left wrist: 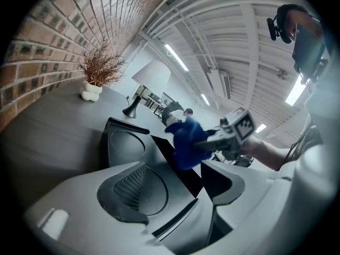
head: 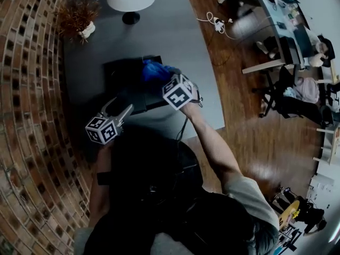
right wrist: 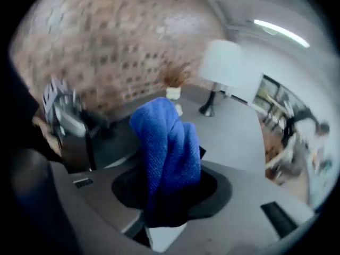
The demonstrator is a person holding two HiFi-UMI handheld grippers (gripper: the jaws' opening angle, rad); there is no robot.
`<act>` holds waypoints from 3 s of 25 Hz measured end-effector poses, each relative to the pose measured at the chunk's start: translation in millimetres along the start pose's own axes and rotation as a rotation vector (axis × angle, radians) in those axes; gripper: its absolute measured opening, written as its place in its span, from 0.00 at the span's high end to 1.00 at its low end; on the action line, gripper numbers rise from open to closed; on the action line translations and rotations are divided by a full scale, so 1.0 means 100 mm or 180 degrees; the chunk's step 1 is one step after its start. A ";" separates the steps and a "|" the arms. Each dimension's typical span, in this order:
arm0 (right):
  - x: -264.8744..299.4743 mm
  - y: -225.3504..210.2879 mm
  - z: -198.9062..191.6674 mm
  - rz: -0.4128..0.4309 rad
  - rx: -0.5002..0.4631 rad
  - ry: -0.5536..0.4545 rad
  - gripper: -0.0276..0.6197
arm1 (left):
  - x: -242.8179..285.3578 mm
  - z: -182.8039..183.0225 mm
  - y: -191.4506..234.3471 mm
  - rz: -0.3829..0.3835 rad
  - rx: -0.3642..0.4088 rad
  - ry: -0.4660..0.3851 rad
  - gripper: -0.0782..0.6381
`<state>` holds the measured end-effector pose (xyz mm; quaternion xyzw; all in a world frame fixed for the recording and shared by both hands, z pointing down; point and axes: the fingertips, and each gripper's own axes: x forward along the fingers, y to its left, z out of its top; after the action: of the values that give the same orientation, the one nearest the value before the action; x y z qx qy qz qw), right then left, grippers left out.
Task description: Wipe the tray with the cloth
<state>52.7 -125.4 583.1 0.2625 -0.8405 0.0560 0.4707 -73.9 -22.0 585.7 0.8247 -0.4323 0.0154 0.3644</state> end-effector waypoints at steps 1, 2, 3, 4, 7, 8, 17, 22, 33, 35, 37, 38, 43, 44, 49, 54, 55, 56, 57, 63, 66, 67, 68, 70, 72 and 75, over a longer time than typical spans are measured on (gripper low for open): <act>0.25 0.17 -0.12 -0.0021 -0.0730 0.0389 0.71 | 0.00 -0.01 -0.01 0.0001 0.0000 0.0006 0.45; 0.47 0.37 -0.29 0.0026 -0.1479 0.0753 0.71 | 0.01 -0.02 -0.03 -0.0002 0.0000 0.0013 0.45; 0.63 0.56 -0.44 0.0129 -0.2092 0.1018 0.71 | 0.01 -0.03 -0.04 -0.0007 0.0002 0.0020 0.45; 0.76 0.71 -0.54 0.0243 -0.2480 0.1159 0.71 | 0.01 -0.03 -0.04 -0.0011 0.0008 0.0025 0.45; 0.99 0.67 -0.37 0.0254 -0.2440 0.1018 0.71 | 0.01 -0.02 -0.03 -0.0006 0.0032 0.0035 0.45; 1.06 0.53 -0.22 0.0160 -0.2183 0.0881 0.71 | 0.02 -0.02 -0.03 -0.0001 0.0040 0.0040 0.45; 1.30 0.32 0.07 0.0051 -0.1603 0.0395 0.74 | 0.02 -0.01 -0.02 0.0006 -0.0009 0.0052 0.45; 1.27 0.04 0.15 -0.0133 -0.1707 0.0367 0.74 | 0.01 -0.01 -0.02 0.0021 -0.0009 0.0035 0.45; 0.94 0.89 -0.28 0.0986 -0.2785 0.0383 0.74 | 0.03 -0.01 -0.01 0.0057 -0.0016 0.0016 0.45; 0.74 1.17 -0.52 0.1393 -0.3303 0.0412 0.74 | 0.02 -0.01 0.00 0.0077 -0.0022 0.0010 0.45; 0.57 1.33 -0.74 0.1785 -0.3789 0.0477 0.74 | 0.03 0.00 0.01 0.0089 -0.0025 -0.0006 0.45; 0.53 1.33 -0.80 0.1928 -0.3949 0.0541 0.75 | 0.03 0.00 0.01 0.0089 -0.0028 -0.0013 0.45; 0.93 0.51 -0.22 0.0516 -0.3556 0.0603 0.75 | 0.02 -0.02 -0.01 0.0082 -0.0039 -0.0016 0.45; 1.04 0.23 -0.03 0.0006 -0.3303 0.0595 0.75 | 0.03 -0.02 -0.01 0.0081 -0.0031 -0.0019 0.45; 1.35 -0.05 0.03 -0.0701 -0.2731 0.0796 0.75 | 0.03 -0.01 -0.01 0.0089 -0.0030 -0.0038 0.45; 1.00 0.52 -0.47 0.0494 -0.3393 0.1321 0.75 | 0.05 0.00 -0.01 0.0071 -0.0011 -0.0031 0.45; 0.87 0.68 -0.60 0.0826 -0.3631 0.1391 0.75 | 0.04 0.00 0.00 0.0074 -0.0009 -0.0034 0.45; 0.75 0.84 -0.73 0.1162 -0.3788 0.1430 0.75 | 0.04 0.00 0.00 0.0078 -0.0008 -0.0037 0.45; 0.64 0.98 -0.85 0.1481 -0.3831 0.1434 0.75 | 0.03 0.00 0.00 0.0082 -0.0008 -0.0042 0.45; 0.75 0.55 -0.25 0.0848 -0.3477 0.0944 0.75 | 0.02 0.01 -0.01 0.0073 -0.0025 -0.0108 0.45; 1.10 0.06 0.19 -0.0266 -0.3797 0.0693 0.74 | 0.01 0.01 0.00 0.0079 -0.0029 -0.0124 0.45; 1.18 -0.02 0.18 -0.0471 -0.3909 0.0725 0.74 | 0.01 0.01 -0.01 0.0075 -0.0030 -0.0124 0.45; 1.24 -0.07 0.11 -0.0629 -0.4075 0.0813 0.74 | 0.01 0.01 -0.02 0.0068 -0.0030 -0.0122 0.45; 1.31 -0.09 -0.08 -0.0807 -0.4457 0.1066 0.74 | 0.02 0.01 -0.03 0.0054 -0.0029 -0.0115 0.45; 1.33 -0.10 -0.20 -0.0802 -0.4612 0.1280 0.75 | 0.02 0.02 -0.02 0.0050 -0.0028 -0.0113 0.45; 1.29 -0.13 -0.27 -0.0588 -0.4627 0.1540 0.75 | 0.02 0.04 -0.01 0.0052 -0.0033 -0.0122 0.45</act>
<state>25.9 -177.3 702.2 -0.0631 -0.5145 -0.4938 0.6982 -72.9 -25.6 582.6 0.8194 -0.4459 0.0003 0.3601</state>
